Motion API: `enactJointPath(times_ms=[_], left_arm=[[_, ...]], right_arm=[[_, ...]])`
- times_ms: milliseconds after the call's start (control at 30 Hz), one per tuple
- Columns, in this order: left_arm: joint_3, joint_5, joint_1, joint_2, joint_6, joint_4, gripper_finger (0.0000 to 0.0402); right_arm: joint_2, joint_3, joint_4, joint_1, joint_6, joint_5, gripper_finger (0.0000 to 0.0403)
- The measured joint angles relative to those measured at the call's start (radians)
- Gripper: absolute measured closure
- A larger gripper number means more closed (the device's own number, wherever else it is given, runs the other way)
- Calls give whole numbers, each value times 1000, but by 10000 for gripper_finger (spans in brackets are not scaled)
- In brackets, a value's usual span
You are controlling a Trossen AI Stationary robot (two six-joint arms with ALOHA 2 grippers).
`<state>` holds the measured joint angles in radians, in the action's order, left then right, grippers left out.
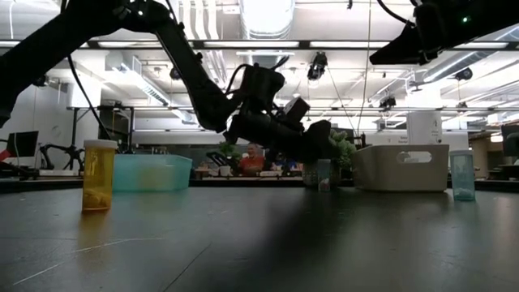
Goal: Pick and place medicine bottles into bin by pill shape (circle, oval)
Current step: Put the blue capsule bottle into the green bin
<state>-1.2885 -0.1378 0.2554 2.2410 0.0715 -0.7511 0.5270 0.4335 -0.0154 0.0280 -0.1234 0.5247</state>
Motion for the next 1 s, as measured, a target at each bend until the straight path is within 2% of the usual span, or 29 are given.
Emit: enactJointPath(times_ms=[233,500,733,1000], left_arm=[[-3,1,0,0,3,1,150],[-7,0,0,-1,136,50,158],[-49,-12,-2,-1,134,163,195],[-54,-34,-2,-1,135,168,254]], right_arm=[[2,-10,3,-31,0,1,268],[2,-11,5,-36,5,0,268],[2,-14,4,-39,2,1,268],[2,-21,2,-52,-5,1,268]])
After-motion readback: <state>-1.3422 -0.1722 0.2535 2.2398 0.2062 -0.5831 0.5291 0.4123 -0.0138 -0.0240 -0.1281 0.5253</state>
